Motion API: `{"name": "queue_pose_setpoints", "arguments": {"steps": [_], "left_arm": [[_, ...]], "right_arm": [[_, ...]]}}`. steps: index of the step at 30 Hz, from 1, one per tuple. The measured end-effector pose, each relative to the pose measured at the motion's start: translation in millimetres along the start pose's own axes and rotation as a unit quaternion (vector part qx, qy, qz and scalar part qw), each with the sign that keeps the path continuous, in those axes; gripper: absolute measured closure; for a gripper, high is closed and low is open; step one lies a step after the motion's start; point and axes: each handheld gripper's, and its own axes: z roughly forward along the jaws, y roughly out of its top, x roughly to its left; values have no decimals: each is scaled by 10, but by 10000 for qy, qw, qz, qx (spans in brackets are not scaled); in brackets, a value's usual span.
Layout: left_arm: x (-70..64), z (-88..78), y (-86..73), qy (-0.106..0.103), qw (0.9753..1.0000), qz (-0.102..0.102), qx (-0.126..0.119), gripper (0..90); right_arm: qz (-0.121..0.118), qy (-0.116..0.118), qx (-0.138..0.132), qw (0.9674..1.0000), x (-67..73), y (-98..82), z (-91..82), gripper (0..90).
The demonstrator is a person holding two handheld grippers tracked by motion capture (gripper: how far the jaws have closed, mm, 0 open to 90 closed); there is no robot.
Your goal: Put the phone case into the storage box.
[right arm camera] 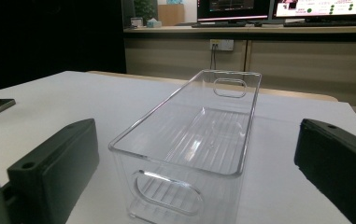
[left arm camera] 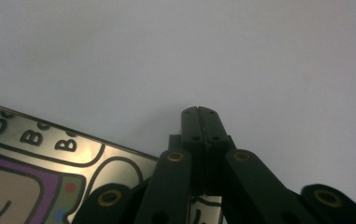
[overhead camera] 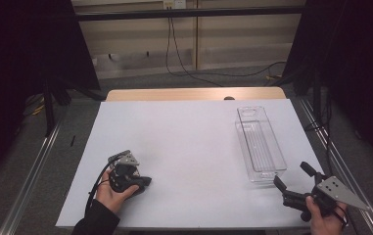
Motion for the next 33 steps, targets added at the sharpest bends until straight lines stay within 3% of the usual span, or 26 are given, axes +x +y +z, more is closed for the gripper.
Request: {"name": "queue_pose_setpoints", "arguments": {"steps": [8,25,33], "left_arm": [[-38,-86,-123,-15,10000,43,-50,900],[-51,-226,-293,-59,9998,-178,-46,900],[-45,-280,-349,-67,9998,-174,-16,900]], "right_arm": [[1,4,7,10000,-1,0,0,0],[-14,27,17,10000,1,1,1,0],[-3,11,16,10000,3,2,-1,0]]}}
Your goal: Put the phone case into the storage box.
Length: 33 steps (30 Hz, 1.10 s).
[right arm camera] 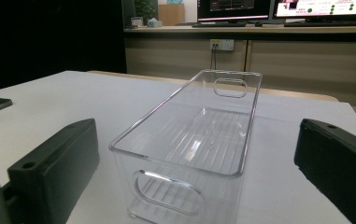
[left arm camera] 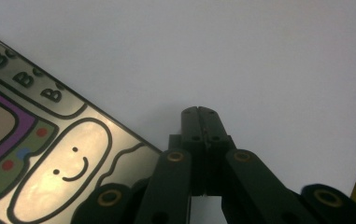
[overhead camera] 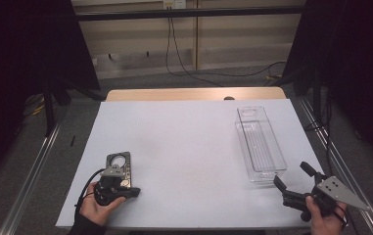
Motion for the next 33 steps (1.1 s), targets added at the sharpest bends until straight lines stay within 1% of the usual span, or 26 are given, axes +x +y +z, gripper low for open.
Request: {"name": "queue_pose_setpoints", "arguments": {"steps": [3,5,8,10,12,16,19,21,24,26,27,28,29,30,31,32,33], "left_arm": [[-22,-28,-21,28,10000,-14,59,900],[-53,-51,-38,100,9999,80,111,900],[-59,-68,-64,99,9999,32,70,900],[-66,-70,-64,104,9999,38,37,900],[-77,-83,-53,87,9999,56,-45,900],[-71,-153,-18,117,9994,85,-322,900],[-25,-230,-9,209,9985,-18,-500,900],[7,-287,-6,277,9980,-68,-569,900],[66,-369,-7,424,9968,-105,-665,900],[109,-424,-15,514,9955,-179,-778,900],[128,-445,-21,623,9943,-212,-838,900],[146,-470,-26,818,9926,-202,-872,900],[172,-489,-34,894,9914,-218,-931,900],[200,-501,-43,895,9907,-273,-990,900],[225,-510,-49,927,9904,-284,-987,900],[232,-511,-53,977,9898,-336,-980,900],[252,-524,-56,1023,9892,-332,-999,900]], "right_arm": [[-7,3,-2,10000,0,0,0,0],[-3,-2,1,10000,-1,0,0,0],[-9,-7,1,10000,-1,0,2,0],[-9,-11,1,10000,5,1,7,0],[-6,-11,1,10000,6,1,9,0],[2,-23,10,10000,0,0,12,0],[6,-22,11,10000,0,-1,12,0],[-6,-15,8,10000,0,-1,9,0],[-8,-16,7,10000,0,0,10,0],[-13,-6,2,10000,3,0,9,0],[-5,-6,-4,10000,3,1,10,0],[-13,-6,-11,10000,2,1,10,0],[-11,-11,-14,10000,2,2,9,0],[-2,-12,-16,10000,2,2,9,0],[2,-13,-19,10000,2,3,11,0],[3,-11,-19,10000,2,3,12,0],[-6,-10,-20,10000,2,3,13,0]]}}
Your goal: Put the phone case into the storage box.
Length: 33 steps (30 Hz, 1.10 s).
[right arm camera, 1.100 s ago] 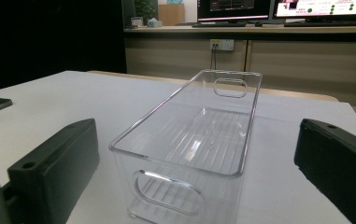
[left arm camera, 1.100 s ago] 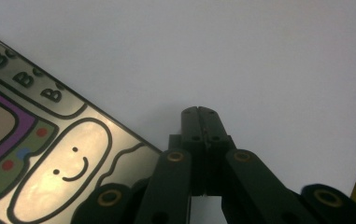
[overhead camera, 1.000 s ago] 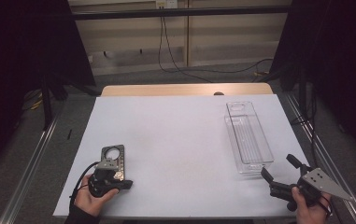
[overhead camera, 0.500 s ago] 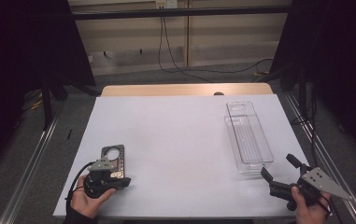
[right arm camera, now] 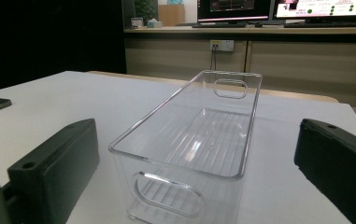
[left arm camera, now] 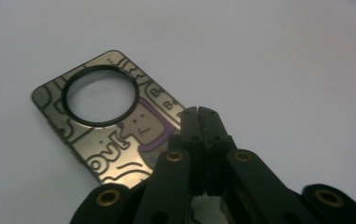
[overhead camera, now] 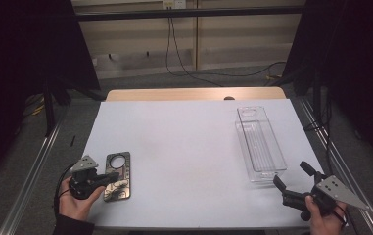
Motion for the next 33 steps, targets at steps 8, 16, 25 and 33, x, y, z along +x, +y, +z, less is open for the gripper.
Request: {"name": "queue_pose_setpoints", "arguments": {"steps": [8,16,25,33], "left_arm": [[206,-81,23,315,9990,-288,-96,900],[383,-54,90,693,9965,-454,101,900],[583,109,148,812,9944,-585,331,900],[633,226,141,1198,9886,-547,727,900]], "right_arm": [[-2,11,-1,10000,0,0,1,0],[-11,21,4,10000,4,1,9,0],[-14,44,10,10000,6,0,12,0],[1,46,25,10000,3,-1,15,0]]}}
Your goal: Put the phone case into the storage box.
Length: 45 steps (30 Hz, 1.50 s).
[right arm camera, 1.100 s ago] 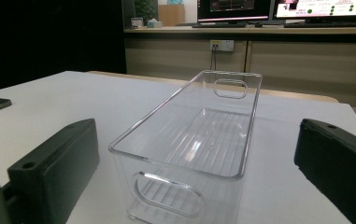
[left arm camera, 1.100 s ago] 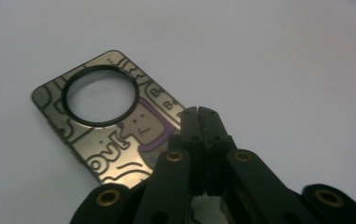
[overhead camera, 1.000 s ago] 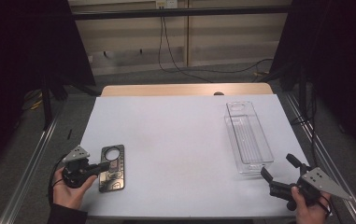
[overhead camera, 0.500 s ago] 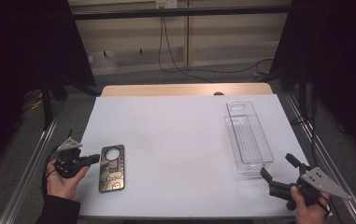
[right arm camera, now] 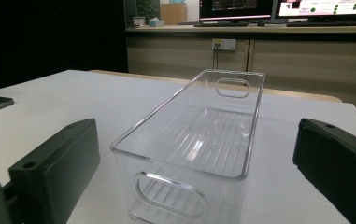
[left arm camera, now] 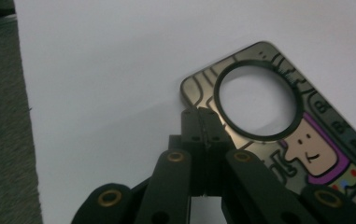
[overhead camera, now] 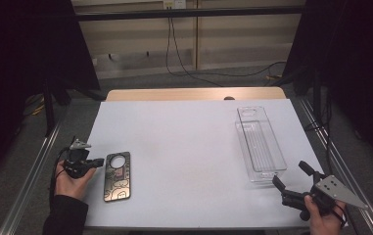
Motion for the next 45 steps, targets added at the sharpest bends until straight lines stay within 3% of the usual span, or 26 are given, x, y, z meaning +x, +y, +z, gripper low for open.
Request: {"name": "queue_pose_setpoints", "arguments": {"steps": [5,27,38,41,43,45], "left_arm": [[-4,86,-15,33,9999,-58,154,900],[0,162,32,-47,9999,-5,117,900],[-50,200,55,-16,9999,125,43,900],[-67,215,70,-43,10000,74,45,900],[-103,220,92,62,9997,204,99,900],[-147,259,115,-151,9997,179,33,900]], "right_arm": [[-10,5,-6,10000,4,0,-3,0],[-20,44,22,10000,7,2,37,0],[-18,100,22,9999,9,5,73,0],[-28,122,30,9999,12,6,83,0],[-39,136,25,9999,13,7,87,0],[-37,140,23,9999,12,7,87,0]]}}
